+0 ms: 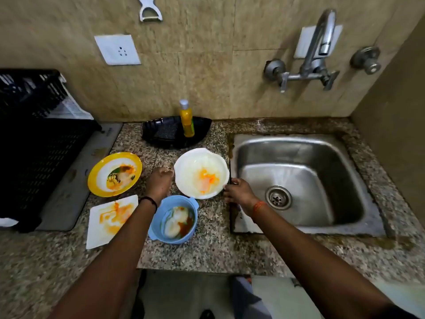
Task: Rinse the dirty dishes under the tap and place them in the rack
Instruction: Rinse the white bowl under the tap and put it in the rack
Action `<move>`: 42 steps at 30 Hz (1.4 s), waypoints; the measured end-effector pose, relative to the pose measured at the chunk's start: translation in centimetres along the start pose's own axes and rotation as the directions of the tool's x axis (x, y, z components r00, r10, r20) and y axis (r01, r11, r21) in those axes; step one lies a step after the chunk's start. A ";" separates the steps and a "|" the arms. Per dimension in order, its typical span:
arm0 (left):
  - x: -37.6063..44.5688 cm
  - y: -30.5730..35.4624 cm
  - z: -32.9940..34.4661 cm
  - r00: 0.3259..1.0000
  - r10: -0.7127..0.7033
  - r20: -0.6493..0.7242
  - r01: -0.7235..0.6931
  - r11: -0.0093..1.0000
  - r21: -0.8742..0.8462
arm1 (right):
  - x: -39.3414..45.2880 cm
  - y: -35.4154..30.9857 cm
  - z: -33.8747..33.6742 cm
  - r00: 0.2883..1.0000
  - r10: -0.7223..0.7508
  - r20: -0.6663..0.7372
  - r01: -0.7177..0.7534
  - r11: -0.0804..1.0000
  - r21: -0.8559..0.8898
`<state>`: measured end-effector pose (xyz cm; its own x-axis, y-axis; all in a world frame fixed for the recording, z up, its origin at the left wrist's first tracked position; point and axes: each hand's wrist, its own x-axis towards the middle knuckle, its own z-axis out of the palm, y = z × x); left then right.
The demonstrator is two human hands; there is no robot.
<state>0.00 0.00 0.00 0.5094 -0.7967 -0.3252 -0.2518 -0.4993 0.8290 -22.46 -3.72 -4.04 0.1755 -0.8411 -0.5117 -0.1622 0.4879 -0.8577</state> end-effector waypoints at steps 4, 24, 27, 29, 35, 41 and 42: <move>4.0 -1.8 1.1 0.992 -0.116 0.047 0.119 0.990 -0.069 | 2.4 -0.5 -0.4 0.994 0.098 0.044 -0.100 0.994 0.039; 7.0 2.9 4.1 0.941 -0.145 0.307 0.249 0.909 -0.333 | 7.6 -4.9 -4.7 0.998 0.043 0.055 -0.045 0.999 0.030; 7.8 5.6 5.1 0.891 -0.137 0.432 0.298 0.895 -0.332 | 7.3 -6.2 -7.1 0.999 0.013 0.035 -0.014 0.999 0.029; 8.2 7.3 6.5 0.846 -0.131 0.517 0.323 0.898 -0.300 | 6.9 -6.9 -9.1 1.000 0.000 0.009 0.000 1.000 0.007; 7.5 11.6 12.8 0.783 -0.078 0.617 0.322 0.899 -0.296 | 4.6 -8.2 -16.2 0.991 -0.085 -0.101 0.077 0.994 -0.079; 5.1 15.6 19.7 0.794 -0.011 0.608 0.292 0.884 -0.365 | 4.9 -10.4 -23.7 0.888 -0.206 -0.412 0.165 0.977 -0.133; 4.6 16.2 20.5 0.799 -0.005 0.601 0.293 0.876 -0.383 | 4.9 -11.3 -24.7 0.841 -0.261 -0.475 0.196 0.964 -0.183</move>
<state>-18.60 -18.69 2.60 -0.0860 -0.8389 -0.5374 0.2436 -0.5407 0.8051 -43.80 -19.12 4.42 -0.2713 -0.9451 -0.1823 -0.2993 0.2629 -0.9172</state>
